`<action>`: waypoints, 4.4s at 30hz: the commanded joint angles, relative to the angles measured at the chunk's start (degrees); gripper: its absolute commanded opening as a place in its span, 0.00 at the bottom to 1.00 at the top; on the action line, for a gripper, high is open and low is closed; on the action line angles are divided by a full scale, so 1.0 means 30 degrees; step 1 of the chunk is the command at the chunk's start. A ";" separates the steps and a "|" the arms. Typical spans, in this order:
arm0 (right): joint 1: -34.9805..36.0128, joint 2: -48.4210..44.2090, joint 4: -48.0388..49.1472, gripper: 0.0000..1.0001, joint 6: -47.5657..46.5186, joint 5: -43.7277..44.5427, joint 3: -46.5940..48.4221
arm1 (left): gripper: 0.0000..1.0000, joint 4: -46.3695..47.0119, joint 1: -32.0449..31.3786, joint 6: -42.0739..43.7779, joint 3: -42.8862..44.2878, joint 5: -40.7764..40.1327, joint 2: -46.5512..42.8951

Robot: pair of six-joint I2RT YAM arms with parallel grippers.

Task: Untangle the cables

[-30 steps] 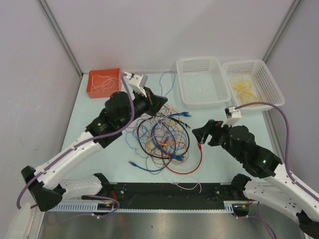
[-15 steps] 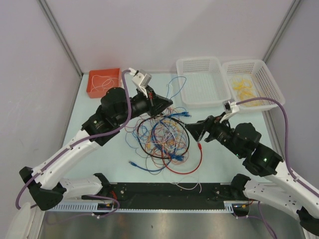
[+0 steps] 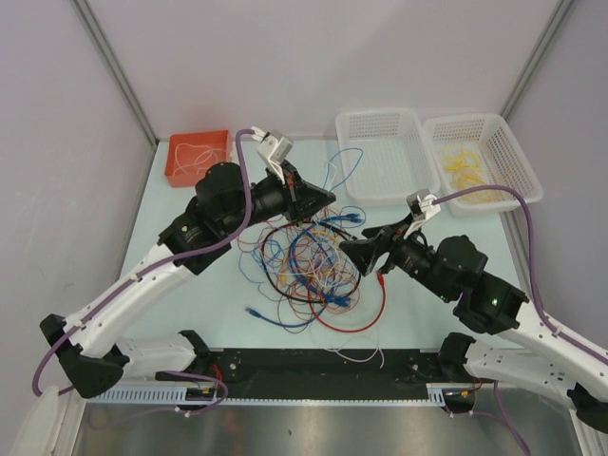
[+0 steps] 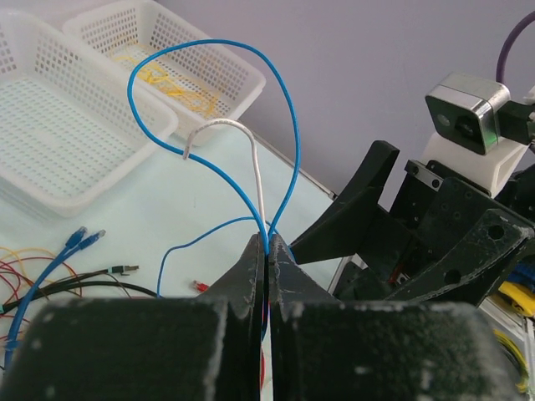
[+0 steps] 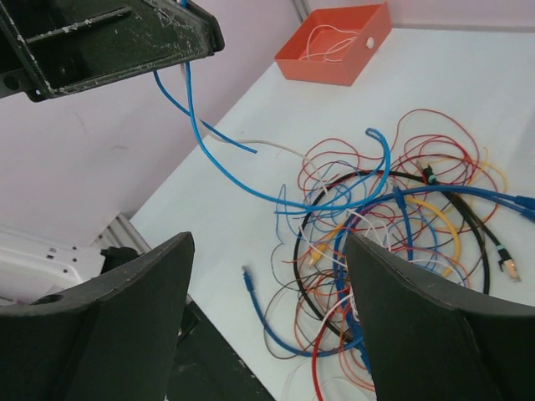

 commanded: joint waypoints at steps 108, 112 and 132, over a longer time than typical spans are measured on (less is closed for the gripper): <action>-0.7605 1.1213 0.0213 0.93 -0.0212 0.0379 0.6167 | 0.98 -0.1957 0.1153 -0.6527 -1.3318 -0.9032 -0.5558; -0.5497 0.9044 -0.0198 0.91 0.0494 0.0467 0.3500 | 0.96 -0.1636 0.1153 -0.6880 -1.3437 -0.9855 -0.3716; -0.0805 0.1833 -0.3655 0.91 0.2633 0.3808 -0.1842 | 0.96 -0.1199 0.5136 -0.7349 -1.2001 -0.9424 0.1939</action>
